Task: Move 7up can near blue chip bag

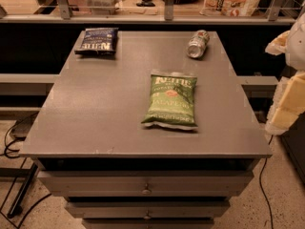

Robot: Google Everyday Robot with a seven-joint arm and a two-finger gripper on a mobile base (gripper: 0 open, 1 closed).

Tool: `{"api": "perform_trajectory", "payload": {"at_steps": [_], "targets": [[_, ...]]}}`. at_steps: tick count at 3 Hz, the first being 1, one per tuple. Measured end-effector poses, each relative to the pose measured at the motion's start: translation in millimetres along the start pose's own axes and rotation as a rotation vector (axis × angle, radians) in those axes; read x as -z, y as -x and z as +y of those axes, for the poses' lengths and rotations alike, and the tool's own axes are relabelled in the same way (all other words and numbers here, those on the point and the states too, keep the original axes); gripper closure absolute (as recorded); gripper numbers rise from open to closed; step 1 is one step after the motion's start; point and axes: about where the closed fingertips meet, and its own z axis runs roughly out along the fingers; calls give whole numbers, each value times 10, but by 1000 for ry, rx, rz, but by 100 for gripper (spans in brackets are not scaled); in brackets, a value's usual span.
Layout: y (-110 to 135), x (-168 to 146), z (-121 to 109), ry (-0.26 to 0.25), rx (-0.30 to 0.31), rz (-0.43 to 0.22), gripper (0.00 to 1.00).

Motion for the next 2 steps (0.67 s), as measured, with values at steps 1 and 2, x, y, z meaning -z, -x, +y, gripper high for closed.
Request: {"api": "perform_trajectory", "payload": {"at_steps": [1,2], "targets": [[19,15,-16,-13,-4,-16,0],[132,-2,-133,-68,-53,-137,0]]}}
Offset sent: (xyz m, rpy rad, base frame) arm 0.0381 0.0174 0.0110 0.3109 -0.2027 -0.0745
